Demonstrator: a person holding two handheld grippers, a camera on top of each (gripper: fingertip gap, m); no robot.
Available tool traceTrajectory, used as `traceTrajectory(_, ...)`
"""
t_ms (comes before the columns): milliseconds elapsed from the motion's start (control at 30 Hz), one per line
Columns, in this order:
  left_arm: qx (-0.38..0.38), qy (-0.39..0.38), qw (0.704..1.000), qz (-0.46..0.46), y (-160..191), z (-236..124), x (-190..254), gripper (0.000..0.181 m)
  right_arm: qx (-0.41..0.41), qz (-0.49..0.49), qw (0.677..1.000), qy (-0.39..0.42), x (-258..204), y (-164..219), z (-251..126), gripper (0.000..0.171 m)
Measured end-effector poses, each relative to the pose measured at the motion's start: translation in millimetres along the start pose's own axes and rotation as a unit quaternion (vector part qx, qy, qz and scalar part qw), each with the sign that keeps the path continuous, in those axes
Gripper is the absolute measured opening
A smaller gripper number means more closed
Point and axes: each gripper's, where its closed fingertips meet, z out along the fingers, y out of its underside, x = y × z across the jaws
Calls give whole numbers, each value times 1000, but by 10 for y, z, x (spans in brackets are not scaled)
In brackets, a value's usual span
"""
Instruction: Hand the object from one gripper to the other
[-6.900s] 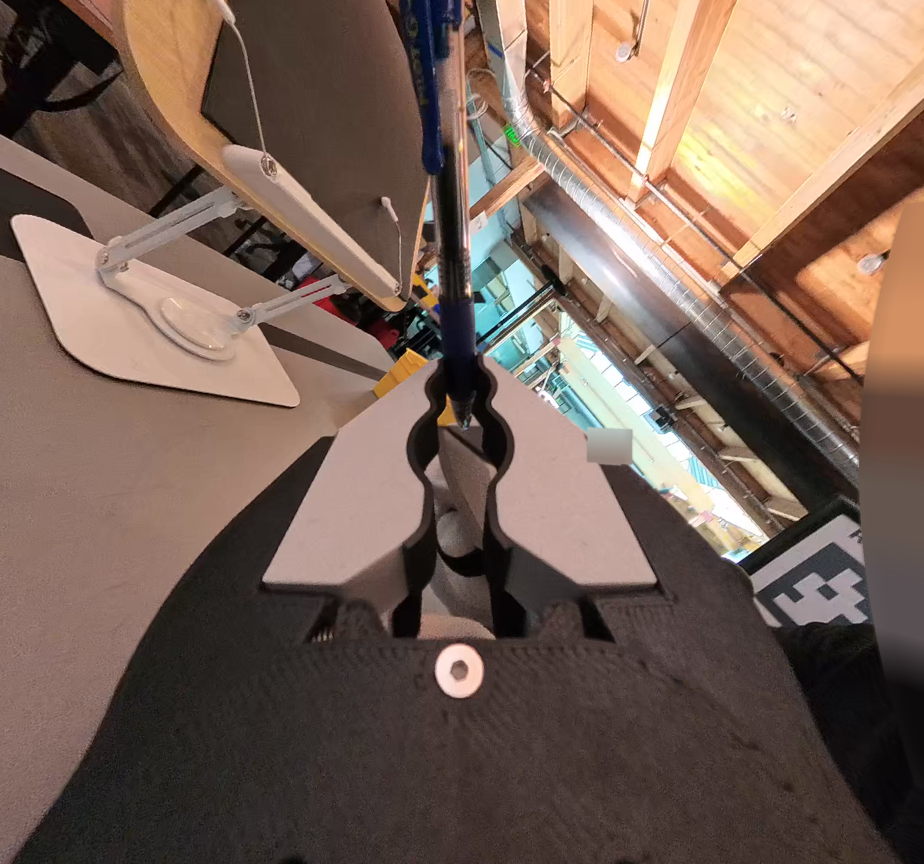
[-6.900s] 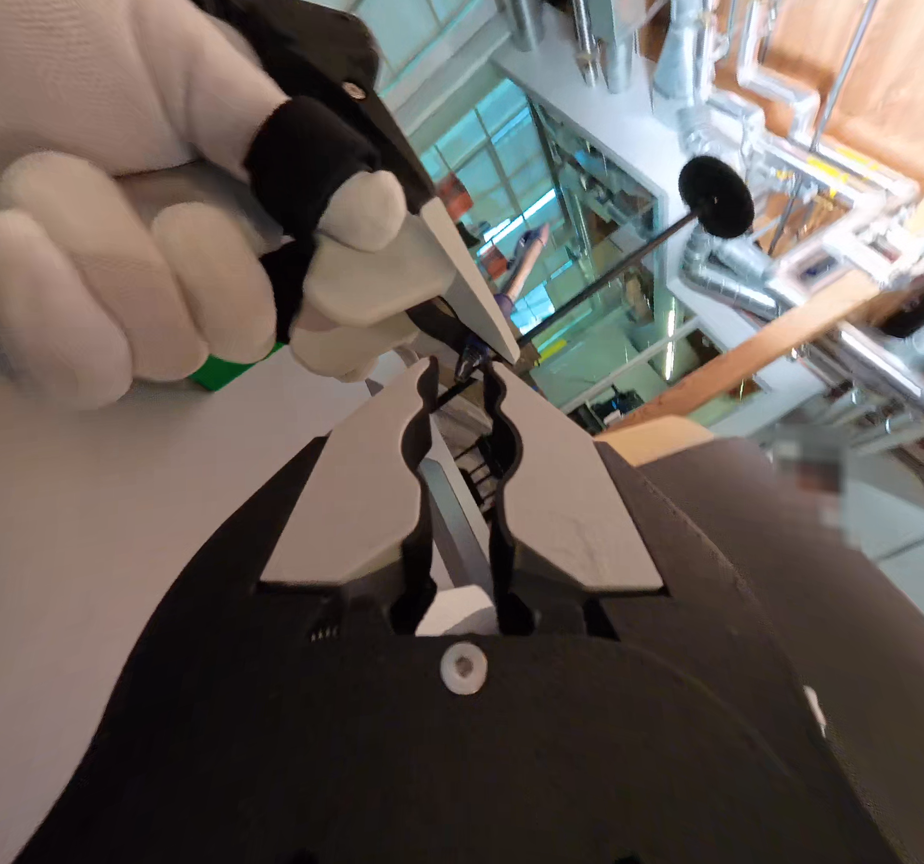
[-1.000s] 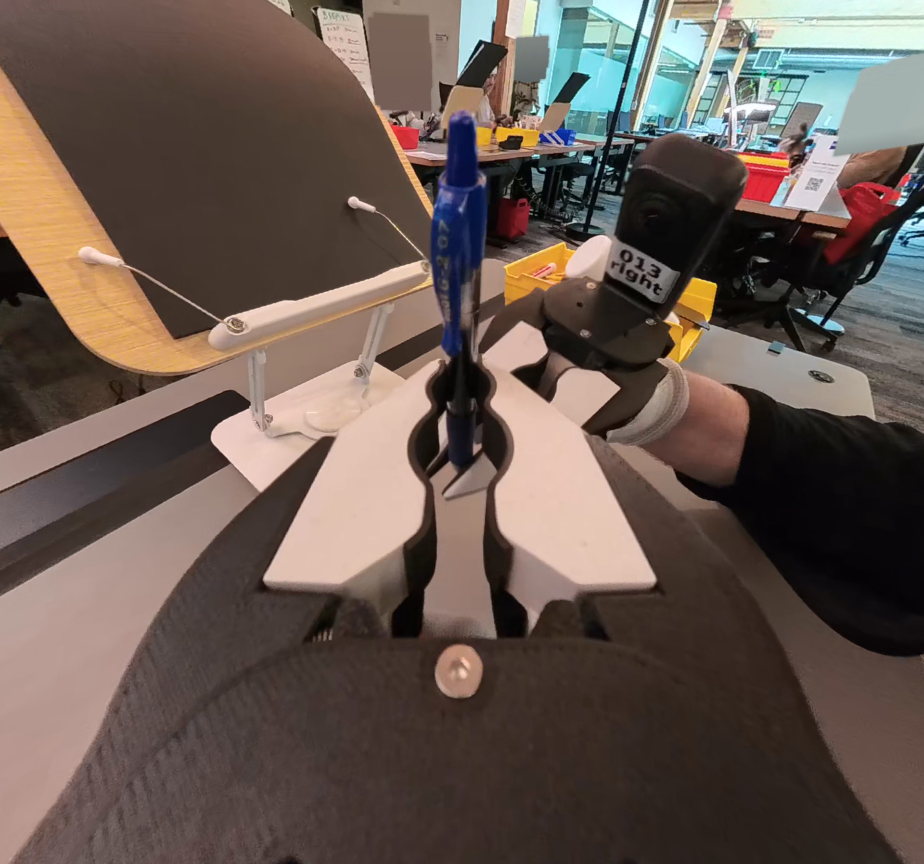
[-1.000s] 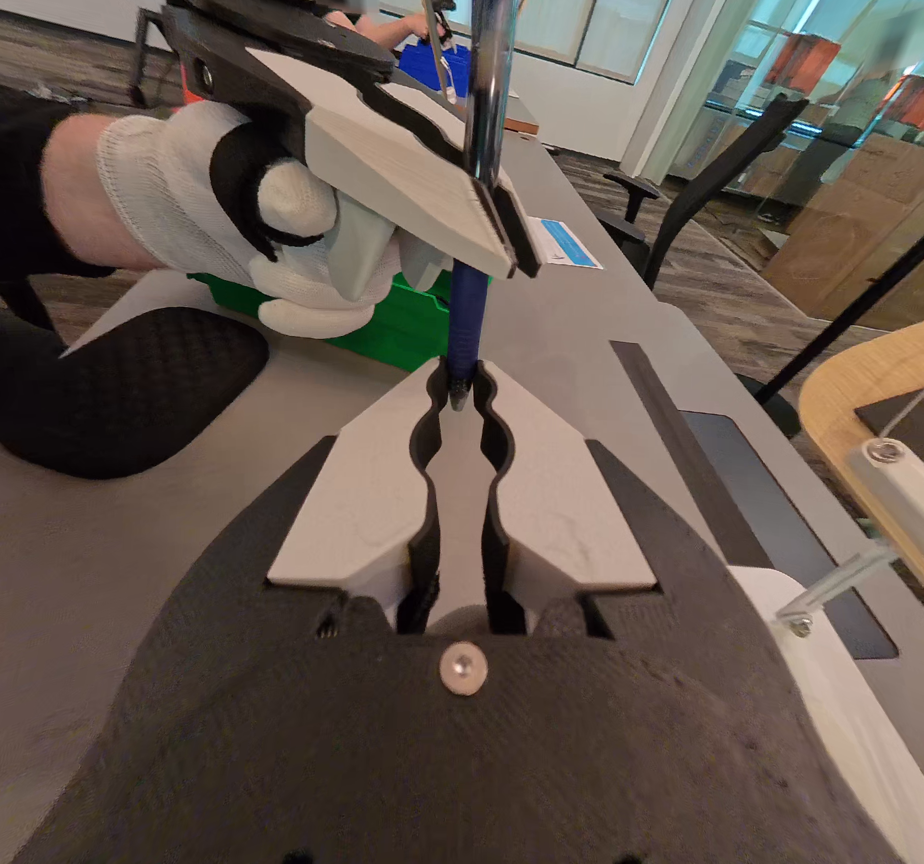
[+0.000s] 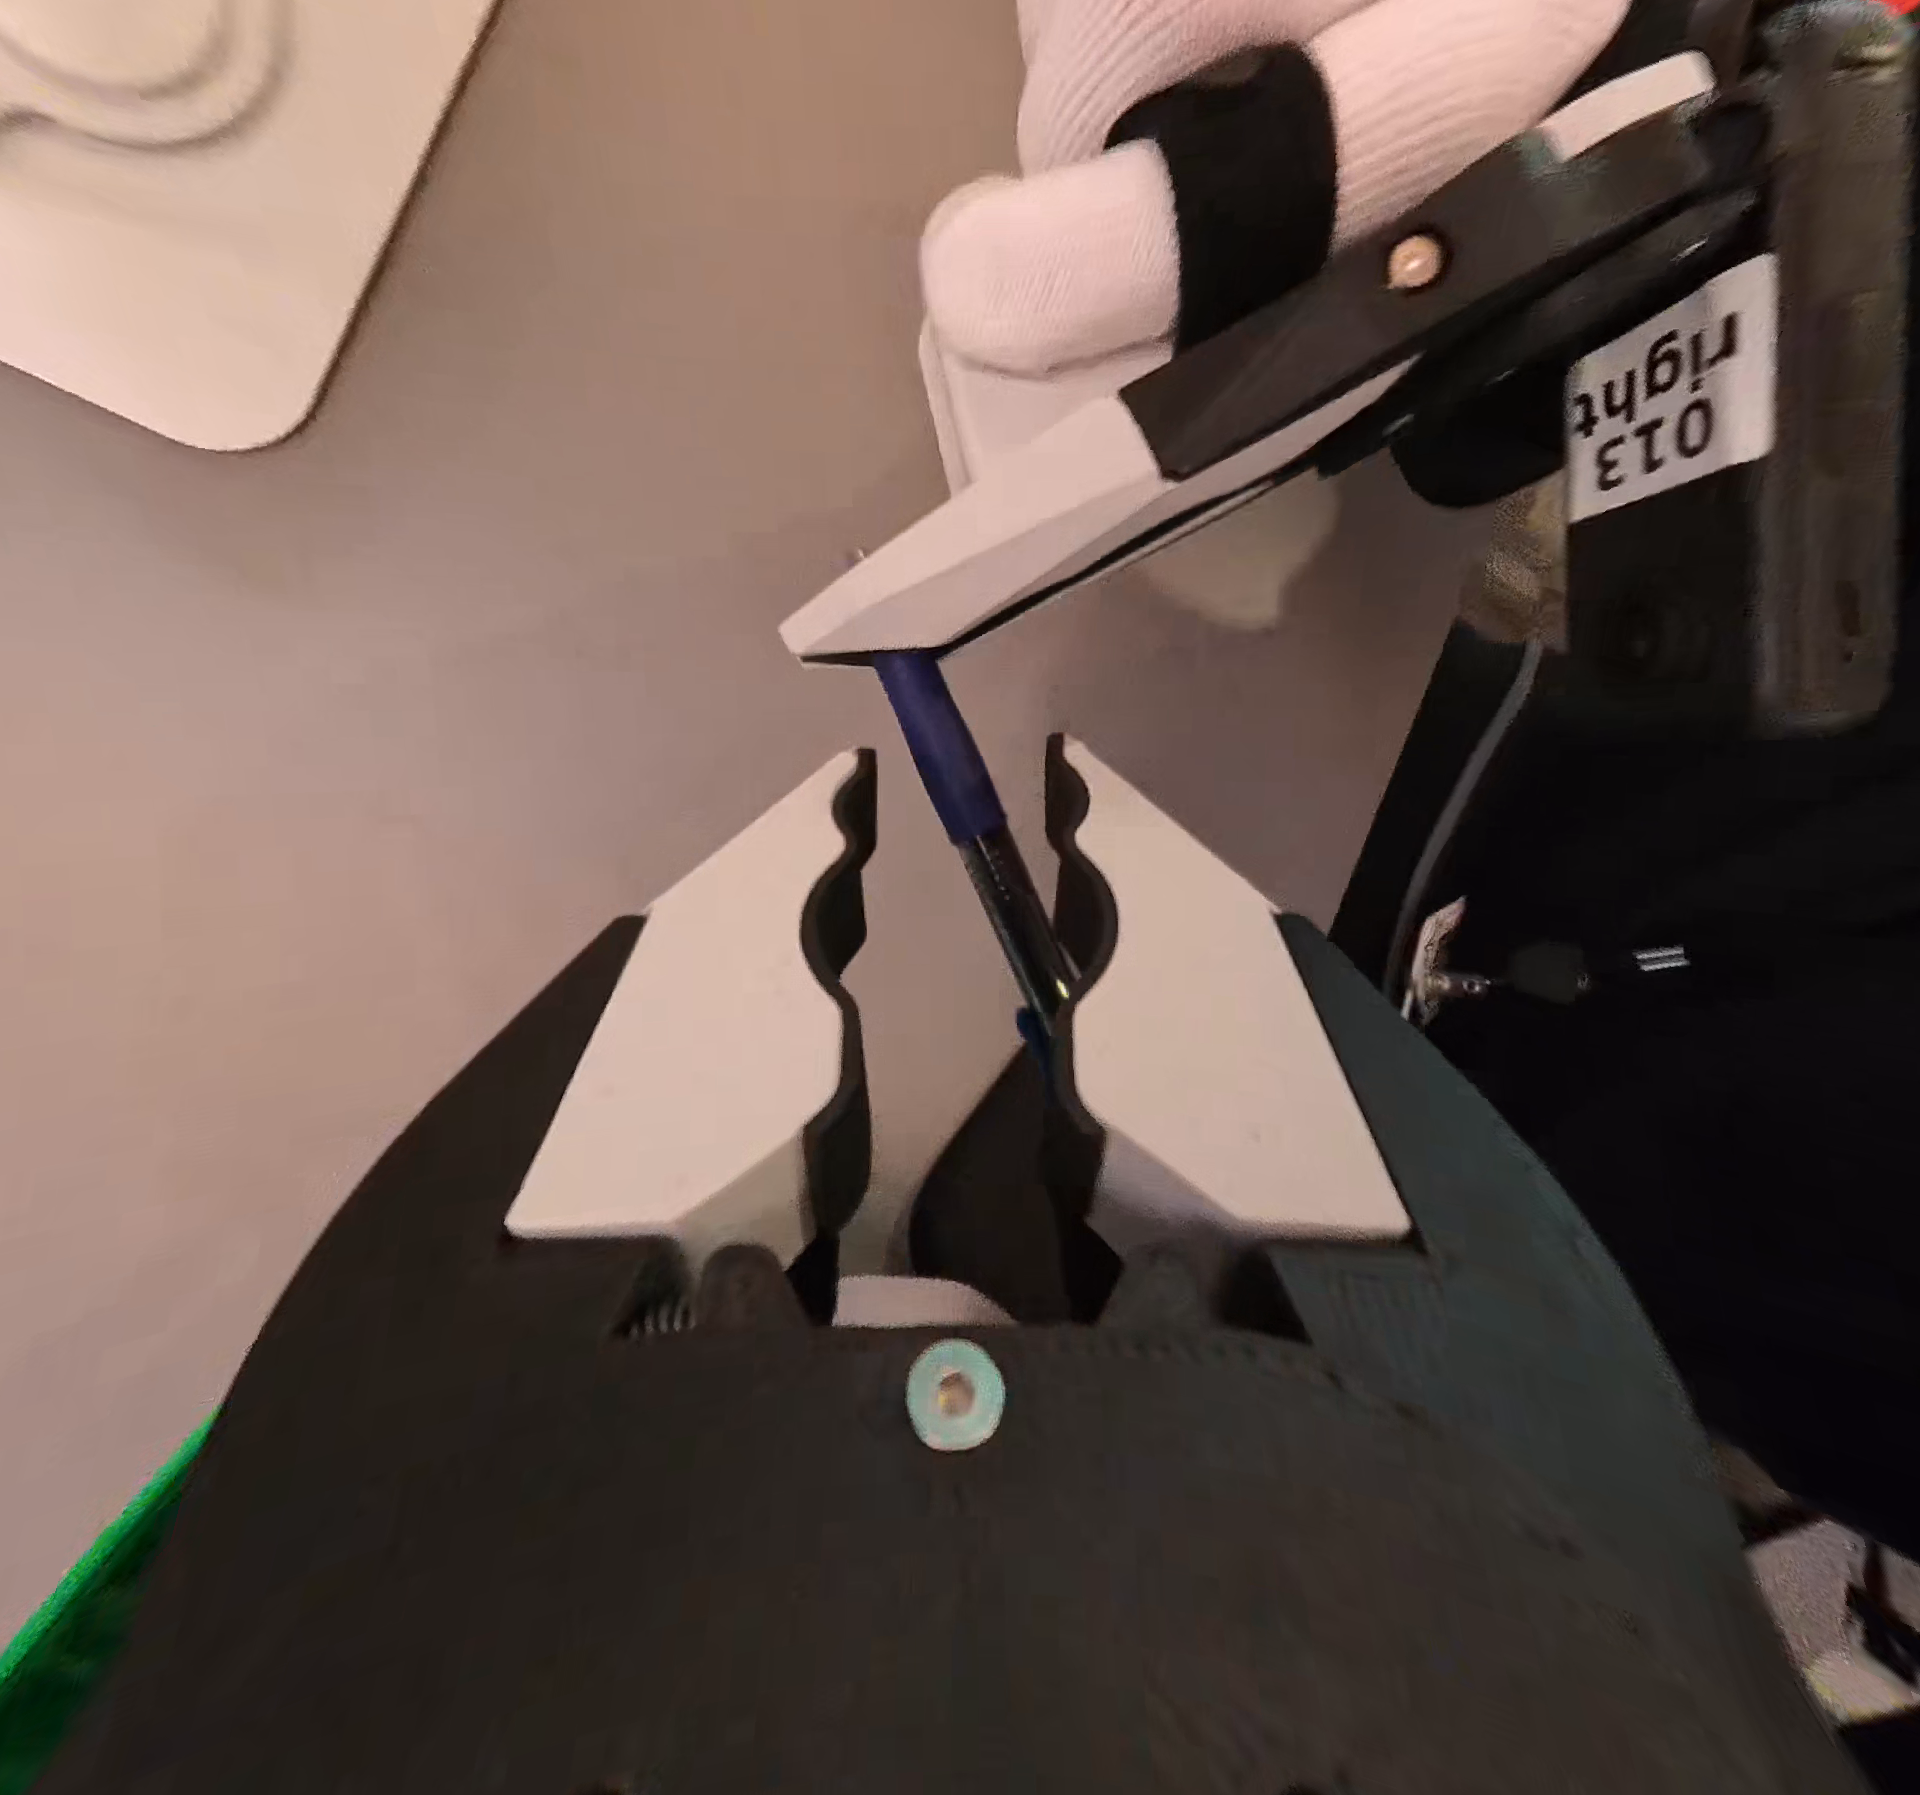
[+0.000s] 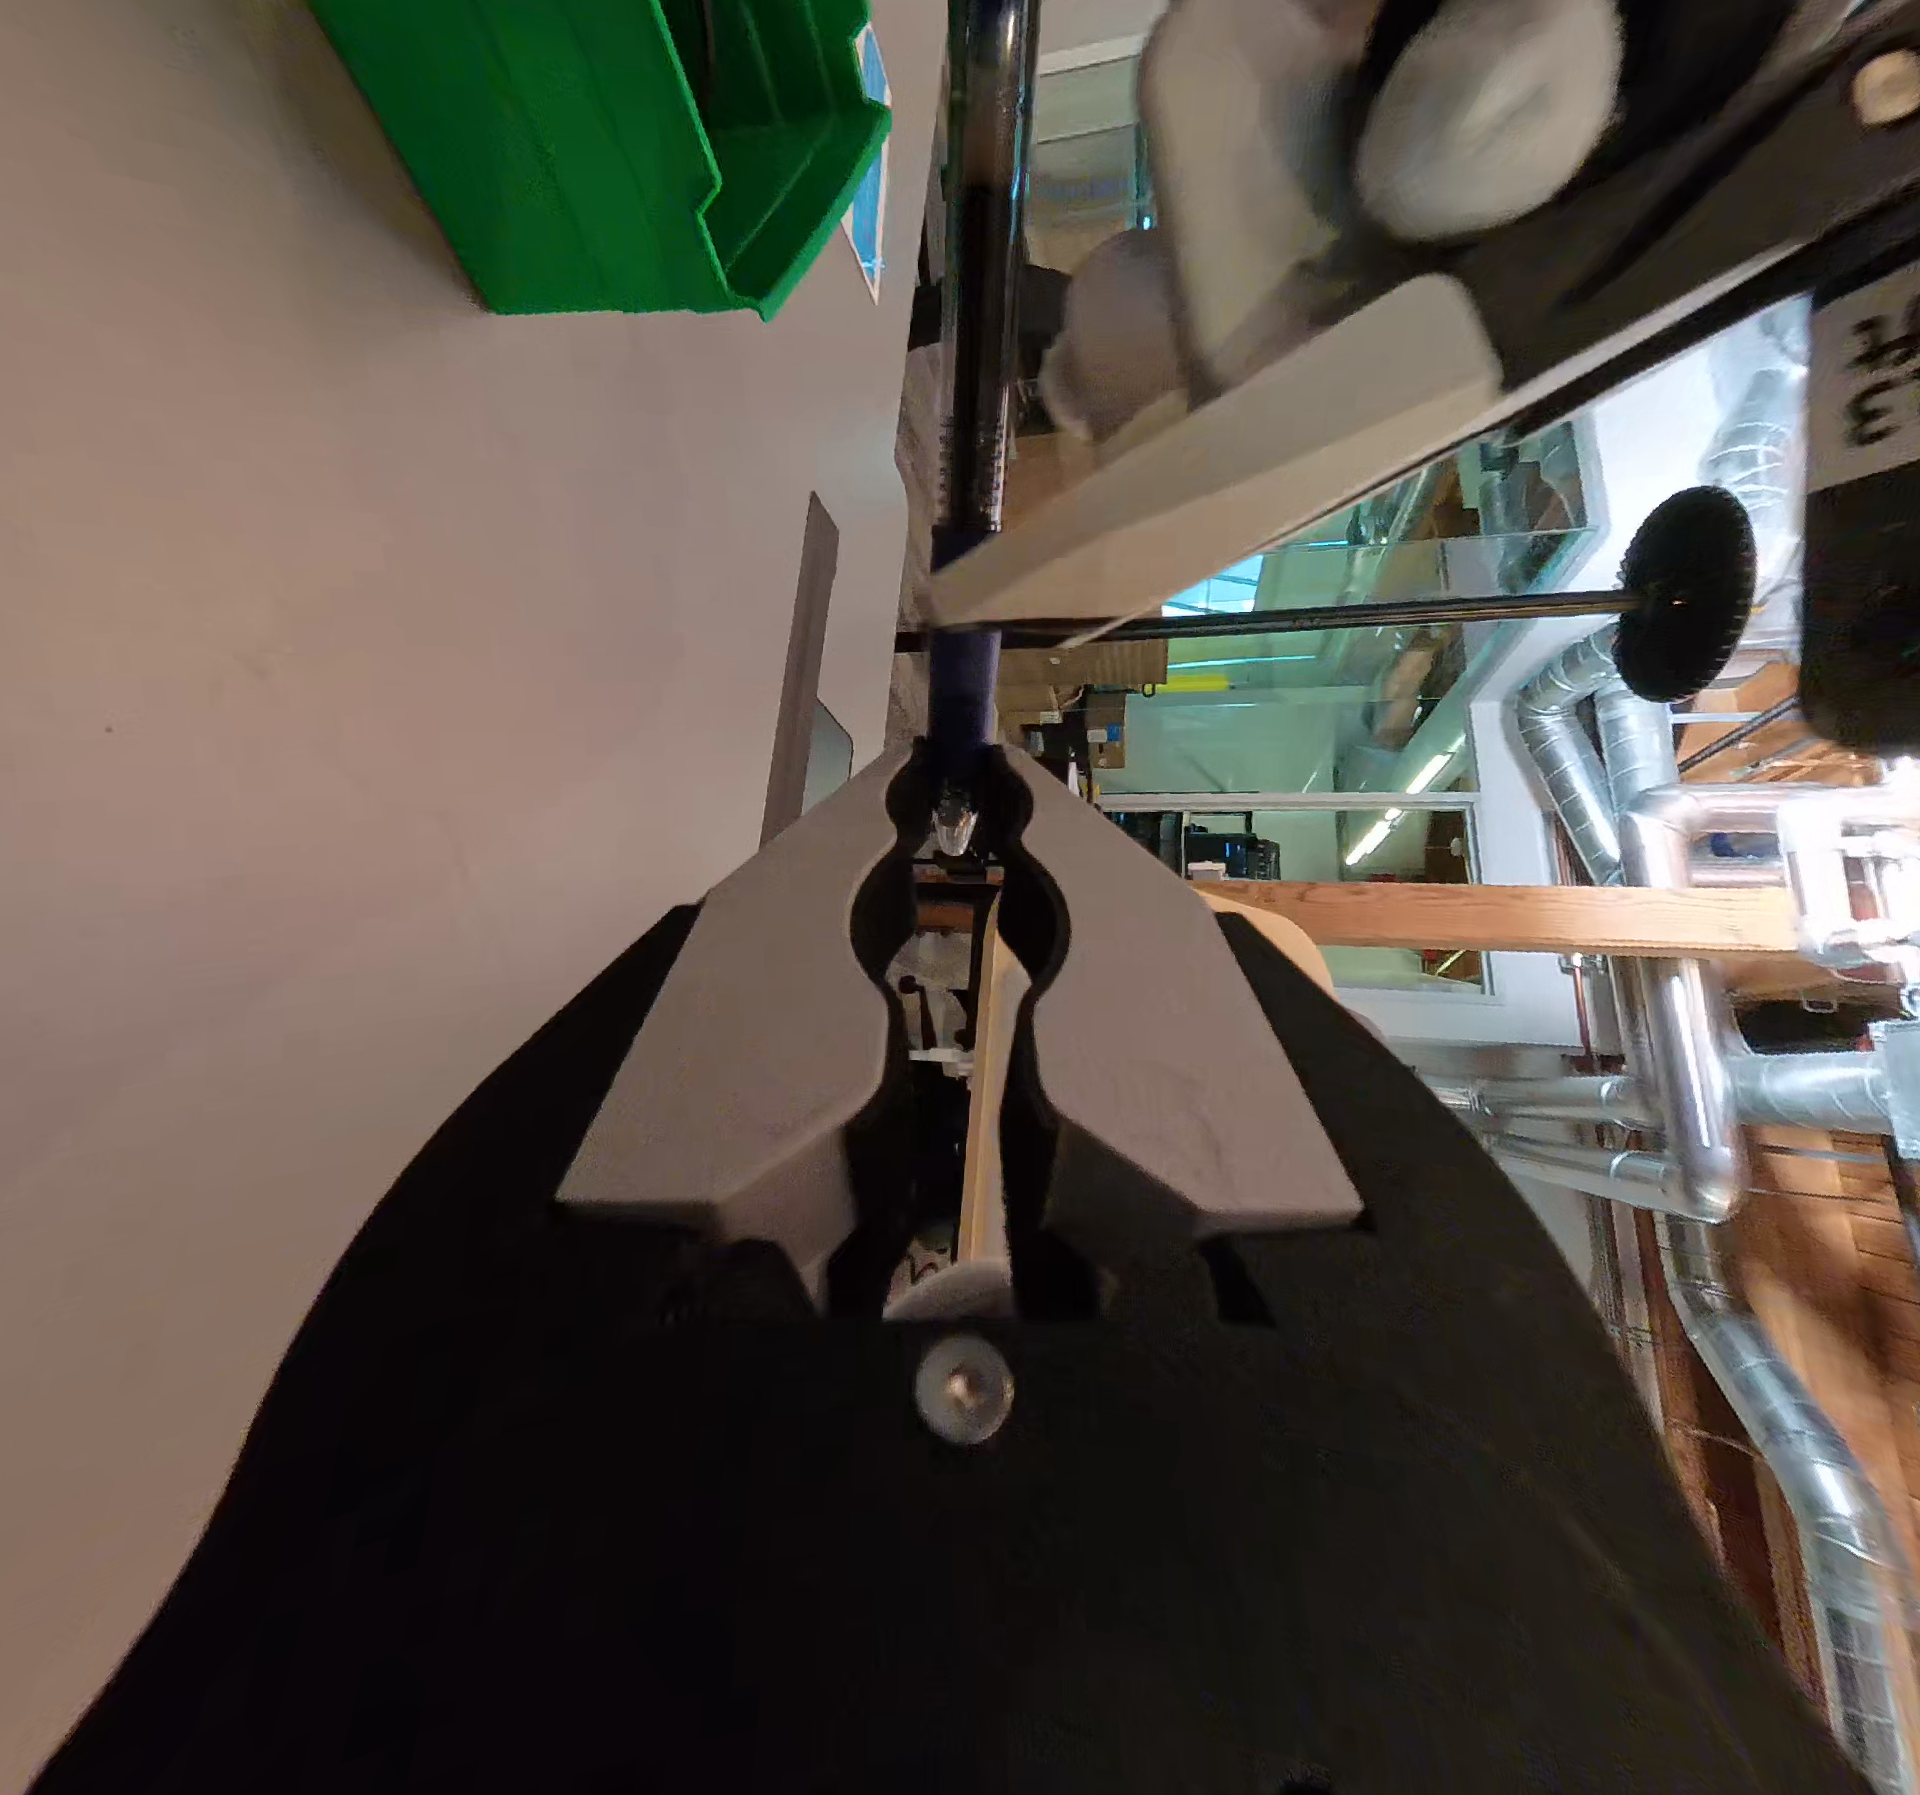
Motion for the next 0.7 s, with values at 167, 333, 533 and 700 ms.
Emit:
traceTrajectory(167,1,-6,1000,-6,-5,136,-108,13,-15,-7,1000,13,19,64,31,7)
traceTrajectory(333,32,-36,999,-15,-69,110,-291,10,-39,30,998,32,88,202,80,26)
traceTrajectory(533,201,-53,978,-31,-432,-175,-435,10,23,203,979,21,188,292,80,109)
traceTrajectory(700,345,-52,935,-59,-657,-379,-496,10,102,332,938,2,290,114,48,160)
